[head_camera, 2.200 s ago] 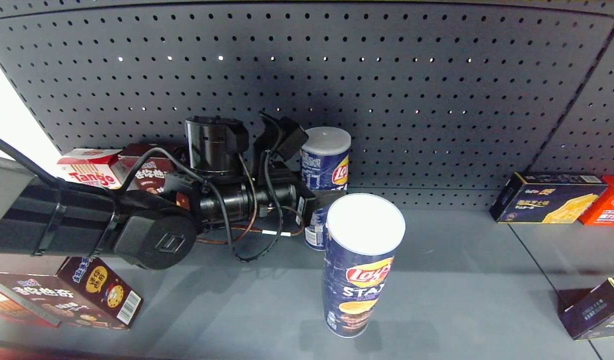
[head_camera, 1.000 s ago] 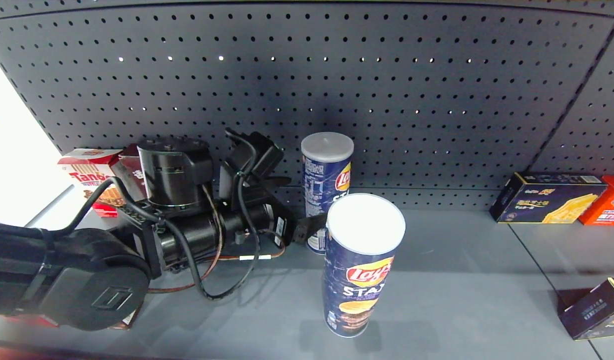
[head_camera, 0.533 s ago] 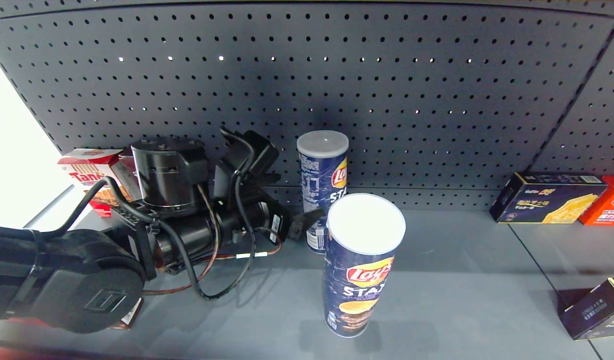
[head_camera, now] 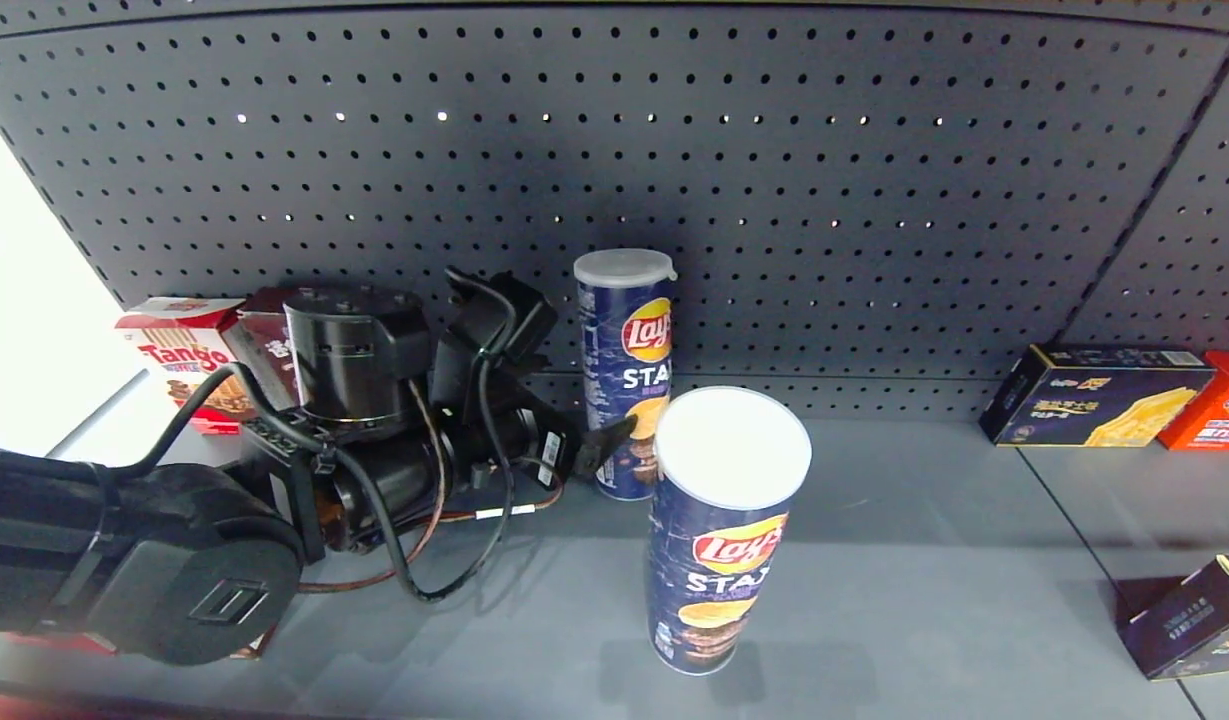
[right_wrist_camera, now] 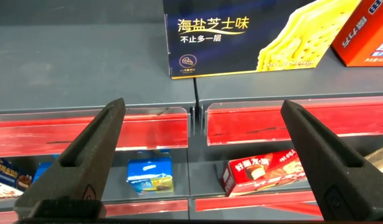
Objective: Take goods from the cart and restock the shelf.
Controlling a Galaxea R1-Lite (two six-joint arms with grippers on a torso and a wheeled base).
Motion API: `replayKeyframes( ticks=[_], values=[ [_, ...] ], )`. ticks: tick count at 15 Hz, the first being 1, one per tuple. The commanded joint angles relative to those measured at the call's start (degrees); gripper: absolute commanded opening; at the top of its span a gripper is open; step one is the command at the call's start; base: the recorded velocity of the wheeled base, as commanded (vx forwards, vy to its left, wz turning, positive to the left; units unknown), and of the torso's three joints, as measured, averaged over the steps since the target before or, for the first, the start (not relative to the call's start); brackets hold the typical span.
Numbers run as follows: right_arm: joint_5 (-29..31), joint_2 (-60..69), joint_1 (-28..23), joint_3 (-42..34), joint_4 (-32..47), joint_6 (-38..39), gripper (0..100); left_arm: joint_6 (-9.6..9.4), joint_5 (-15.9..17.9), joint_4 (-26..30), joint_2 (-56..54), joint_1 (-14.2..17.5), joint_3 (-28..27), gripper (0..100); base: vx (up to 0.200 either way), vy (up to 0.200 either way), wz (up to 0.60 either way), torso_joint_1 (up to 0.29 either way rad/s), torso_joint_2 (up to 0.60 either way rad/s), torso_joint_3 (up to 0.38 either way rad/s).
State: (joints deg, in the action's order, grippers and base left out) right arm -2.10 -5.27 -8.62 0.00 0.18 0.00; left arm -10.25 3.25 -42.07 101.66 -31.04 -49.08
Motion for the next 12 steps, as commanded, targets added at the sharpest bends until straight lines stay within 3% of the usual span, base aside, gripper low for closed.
replayKeyframes(
  ticks=[1, 9, 10, 12],
  values=[
    [0.0, -0.1, 0.0, 0.0, 0.0, 0.0, 100, -0.03, -0.4, 0.0, -0.1, 0.1, 0.7, 100, 0.000, 0.000, 0.00, 0.000, 0.00, 0.000],
    [0.0, -0.1, 0.0, 0.0, 0.0, 0.0, 100, -1.35, -2.1, -0.2, -3.4, 0.3, 4.6, 100, 0.000, 0.000, 0.00, 0.000, 0.00, 0.000],
    [0.0, -0.1, 0.0, 0.0, 0.0, 0.0, 100, -1.35, -2.8, -0.1, -3.7, 0.3, 4.9, 100, 0.000, 0.000, 0.00, 0.000, 0.00, 0.000],
    [0.0, -0.1, 0.0, 0.0, 0.0, 0.0, 100, -1.35, -7.5, -0.1, -4.0, 0.3, 5.1, 100, 0.000, 0.000, 0.00, 0.000, 0.00, 0.000]
  ],
)
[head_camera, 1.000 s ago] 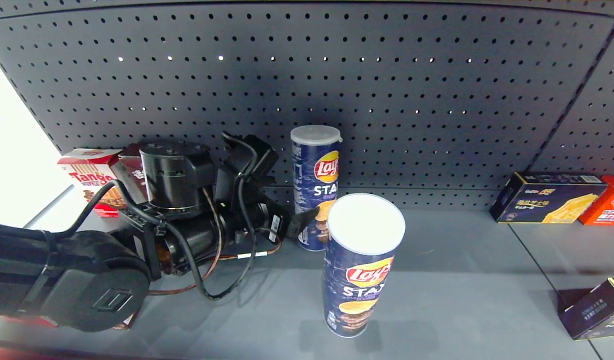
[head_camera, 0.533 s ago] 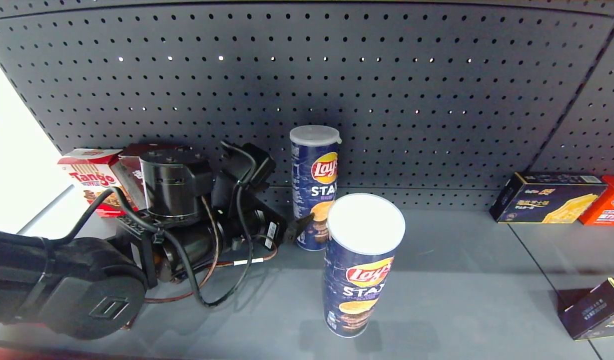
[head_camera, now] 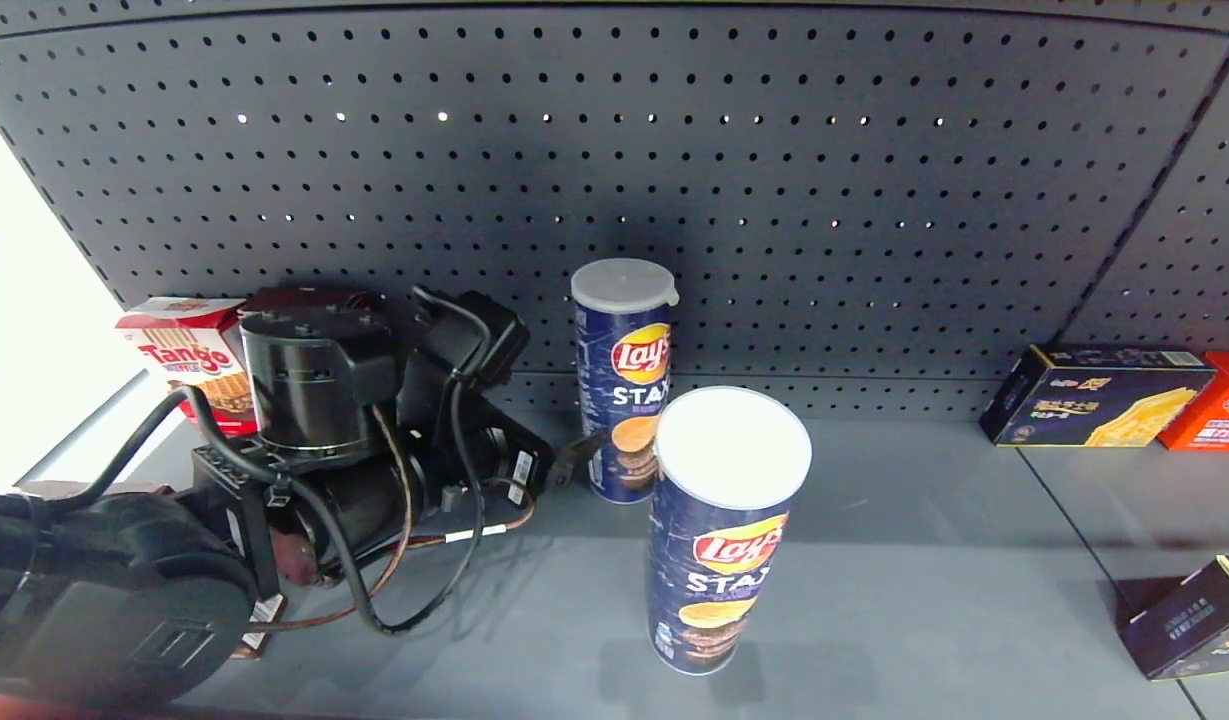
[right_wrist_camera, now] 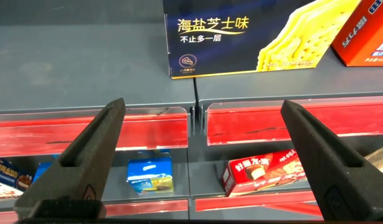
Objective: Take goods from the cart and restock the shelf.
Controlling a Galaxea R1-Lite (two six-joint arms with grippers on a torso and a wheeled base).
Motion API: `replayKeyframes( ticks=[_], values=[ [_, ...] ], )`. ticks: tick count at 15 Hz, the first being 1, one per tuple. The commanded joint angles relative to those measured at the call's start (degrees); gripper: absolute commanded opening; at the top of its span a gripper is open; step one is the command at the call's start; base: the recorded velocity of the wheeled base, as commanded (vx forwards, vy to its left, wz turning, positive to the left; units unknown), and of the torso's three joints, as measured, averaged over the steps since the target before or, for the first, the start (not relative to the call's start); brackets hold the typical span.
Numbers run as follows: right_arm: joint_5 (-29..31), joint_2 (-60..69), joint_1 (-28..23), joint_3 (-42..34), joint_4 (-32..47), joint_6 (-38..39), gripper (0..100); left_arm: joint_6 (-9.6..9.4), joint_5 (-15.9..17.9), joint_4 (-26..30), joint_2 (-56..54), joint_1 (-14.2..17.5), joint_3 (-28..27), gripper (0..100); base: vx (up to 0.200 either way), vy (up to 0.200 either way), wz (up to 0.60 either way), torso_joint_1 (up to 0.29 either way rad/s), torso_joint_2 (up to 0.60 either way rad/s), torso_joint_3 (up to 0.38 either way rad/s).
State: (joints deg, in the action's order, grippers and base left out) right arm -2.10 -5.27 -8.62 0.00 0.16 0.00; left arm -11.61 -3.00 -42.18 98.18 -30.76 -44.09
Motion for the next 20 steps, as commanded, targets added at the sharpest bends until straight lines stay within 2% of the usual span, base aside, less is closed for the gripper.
replayKeyframes(
  ticks=[1, 2, 5, 8, 20],
  values=[
    [0.0, -0.1, 0.0, 0.0, 0.0, 0.0, 100, 0.00, -1.2, 0.0, -0.5, 0.0, 0.1, 100, 0.000, 0.000, 0.00, 0.000, 0.00, 0.000],
    [0.0, -0.1, 0.0, 0.0, 0.0, 0.0, 100, 0.00, -2.7, 0.0, -0.5, 0.0, 0.2, 100, 0.000, 0.000, 0.00, 0.000, 0.00, 0.000],
    [0.0, -0.1, 0.0, 0.0, 0.0, 0.0, 100, -0.08, -2.9, 0.1, -0.4, -0.2, 0.2, 100, 0.000, 0.000, 0.00, 0.000, 0.00, 0.000],
    [0.0, -0.1, 0.0, 0.0, 0.0, 0.0, 100, -0.08, -4.6, 0.1, -0.1, -0.1, 0.1, 100, 0.000, 0.000, 0.00, 0.000, 0.00, 0.000],
    [0.0, -0.1, 0.0, 0.0, 0.0, 0.0, 100, 0.09, -5.8, 0.0, 1.7, 0.0, 0.1, 100, 0.000, 0.000, 0.00, 0.000, 0.00, 0.000]
  ],
)
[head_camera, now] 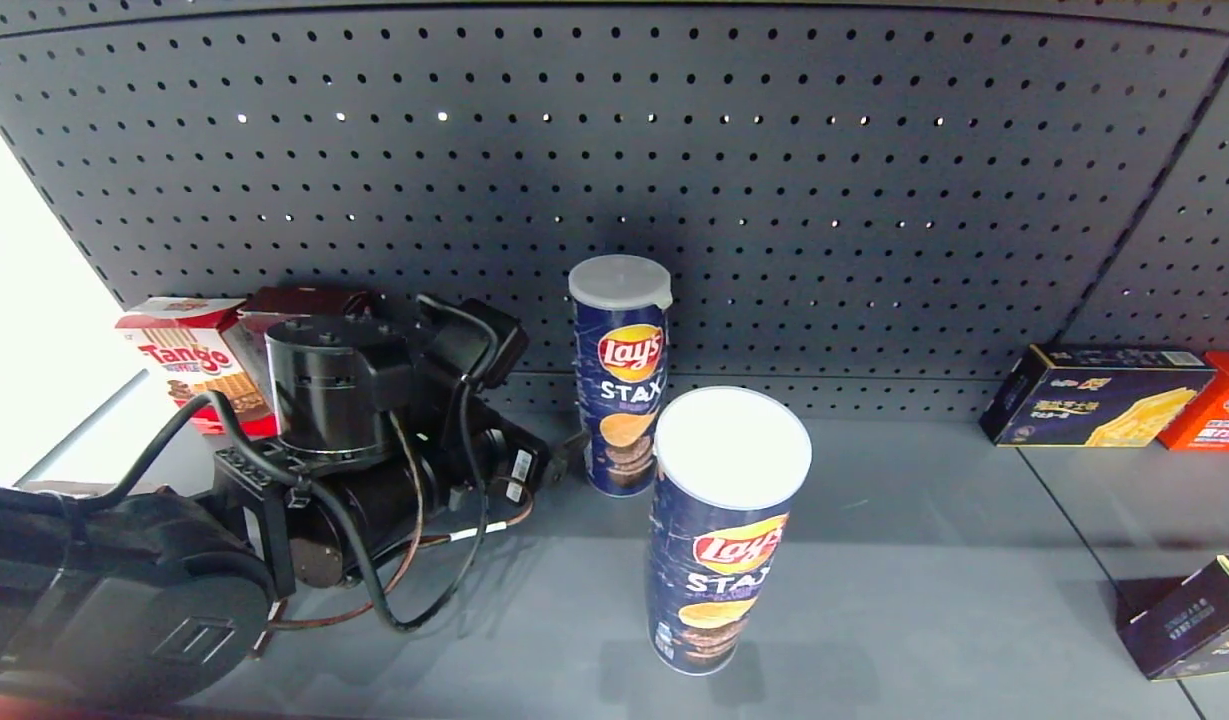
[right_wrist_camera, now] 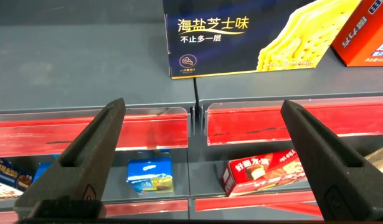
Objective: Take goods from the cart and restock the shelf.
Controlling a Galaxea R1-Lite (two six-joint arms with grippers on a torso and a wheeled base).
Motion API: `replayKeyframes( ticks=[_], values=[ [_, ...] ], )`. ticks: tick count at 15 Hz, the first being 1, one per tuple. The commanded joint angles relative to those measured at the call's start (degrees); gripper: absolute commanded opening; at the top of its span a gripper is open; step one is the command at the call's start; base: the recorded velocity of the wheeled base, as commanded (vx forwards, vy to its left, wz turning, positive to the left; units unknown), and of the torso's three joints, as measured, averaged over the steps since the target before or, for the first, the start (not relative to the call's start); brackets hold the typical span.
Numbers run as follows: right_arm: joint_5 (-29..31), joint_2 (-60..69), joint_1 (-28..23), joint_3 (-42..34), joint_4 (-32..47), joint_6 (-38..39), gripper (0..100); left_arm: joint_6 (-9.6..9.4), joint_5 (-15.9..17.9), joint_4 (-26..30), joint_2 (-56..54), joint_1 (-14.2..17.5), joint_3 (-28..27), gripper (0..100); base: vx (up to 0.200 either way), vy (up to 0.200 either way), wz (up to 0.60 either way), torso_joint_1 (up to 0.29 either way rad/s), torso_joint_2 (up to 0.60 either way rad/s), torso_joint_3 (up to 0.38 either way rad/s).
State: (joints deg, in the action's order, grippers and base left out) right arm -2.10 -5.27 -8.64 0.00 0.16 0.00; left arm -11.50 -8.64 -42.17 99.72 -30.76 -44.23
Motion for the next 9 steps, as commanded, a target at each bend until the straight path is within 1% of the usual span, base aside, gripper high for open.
replayKeyframes(
  ticks=[1, 2, 5, 9],
  values=[
    [0.0, -0.1, 0.0, 0.0, 0.0, 0.0, 100, -0.02, -0.6, 0.0, 0.1, 0.0, 0.3, 100, 0.000, 0.000, 0.00, 0.000, 0.00, 0.000],
    [0.0, -0.1, 0.0, 0.0, 0.0, 0.0, 100, -0.11, -1.6, 0.0, -0.3, 0.0, 0.4, 100, 0.000, 0.000, 0.00, 0.000, 0.00, 0.000],
    [0.0, -0.1, 0.0, 0.0, 0.0, 0.0, 100, -0.11, -3.3, 0.1, -0.6, 0.4, 0.4, 100, 0.000, 0.000, 0.00, 0.000, 0.00, 0.000],
    [0.0, -0.1, 0.0, 0.0, 0.0, 0.0, 100, -0.11, -3.7, 0.1, 1.4, 0.8, -0.2, 100, 0.000, 0.000, 0.00, 0.000, 0.00, 0.000]
  ],
)
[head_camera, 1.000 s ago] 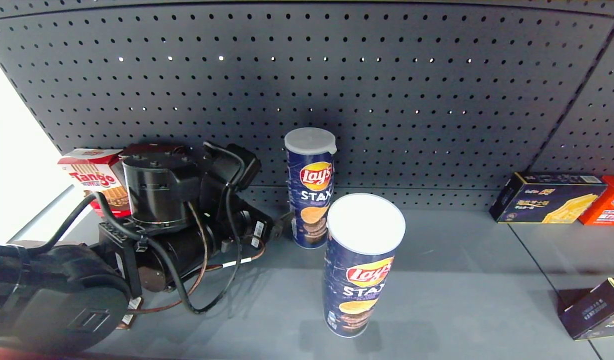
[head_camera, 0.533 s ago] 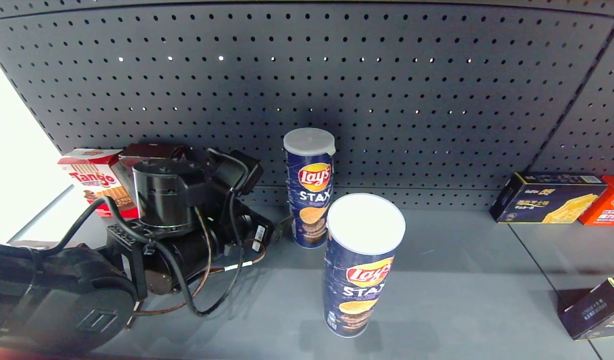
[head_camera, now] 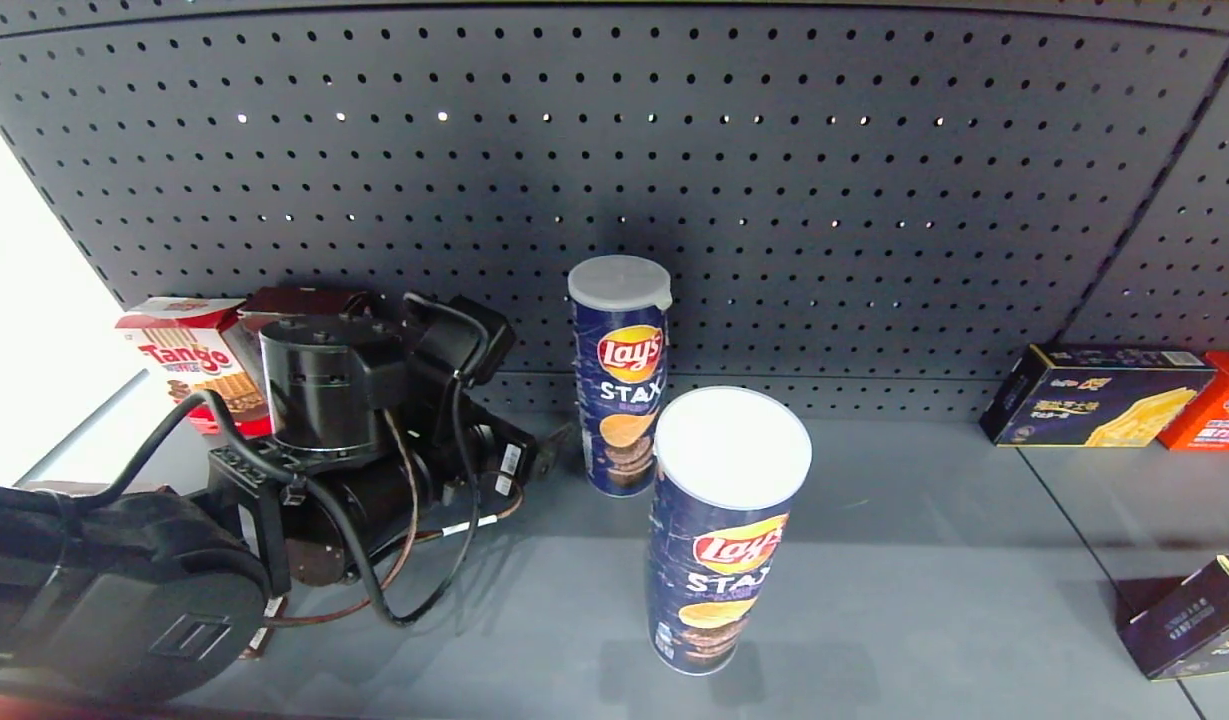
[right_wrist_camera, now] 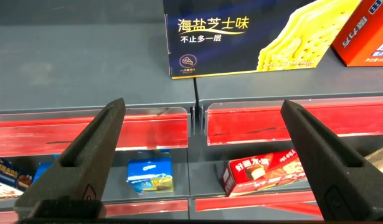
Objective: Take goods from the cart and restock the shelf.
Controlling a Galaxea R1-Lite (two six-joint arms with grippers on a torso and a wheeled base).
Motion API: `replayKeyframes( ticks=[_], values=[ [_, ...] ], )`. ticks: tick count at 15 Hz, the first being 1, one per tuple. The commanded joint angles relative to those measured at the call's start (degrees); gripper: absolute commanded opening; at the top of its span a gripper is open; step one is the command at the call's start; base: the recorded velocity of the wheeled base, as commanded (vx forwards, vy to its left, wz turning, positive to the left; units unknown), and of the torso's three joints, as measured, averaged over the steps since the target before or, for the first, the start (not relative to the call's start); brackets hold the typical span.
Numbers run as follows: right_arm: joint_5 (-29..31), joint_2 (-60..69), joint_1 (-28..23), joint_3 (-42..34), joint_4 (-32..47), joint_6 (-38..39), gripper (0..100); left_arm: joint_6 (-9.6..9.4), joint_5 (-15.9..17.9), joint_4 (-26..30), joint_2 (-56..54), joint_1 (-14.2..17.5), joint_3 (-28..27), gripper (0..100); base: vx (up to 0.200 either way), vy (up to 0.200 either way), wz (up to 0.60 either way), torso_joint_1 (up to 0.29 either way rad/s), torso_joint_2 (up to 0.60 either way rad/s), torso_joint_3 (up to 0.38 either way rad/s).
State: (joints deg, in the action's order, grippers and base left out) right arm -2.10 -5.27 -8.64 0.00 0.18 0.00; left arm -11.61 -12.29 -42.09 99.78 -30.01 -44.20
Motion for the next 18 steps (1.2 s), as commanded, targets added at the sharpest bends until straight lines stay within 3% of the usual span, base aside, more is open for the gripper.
replayKeyframes(
  ticks=[1, 18],
  values=[
    [0.0, -0.1, 0.0, 0.0, 0.0, 0.0, 100, 0.00, 0.0, 0.0, 1.7, 0.0, -0.4, 100, 0.000, 0.000, 0.00, 0.000, 0.00, 0.000],
    [0.0, -0.1, 0.0, 0.0, 0.0, 0.0, 100, 0.09, -0.2, 0.1, 7.6, -2.3, -5.5, 100, 0.000, 0.000, 0.00, 0.000, 0.00, 0.000]
  ],
)
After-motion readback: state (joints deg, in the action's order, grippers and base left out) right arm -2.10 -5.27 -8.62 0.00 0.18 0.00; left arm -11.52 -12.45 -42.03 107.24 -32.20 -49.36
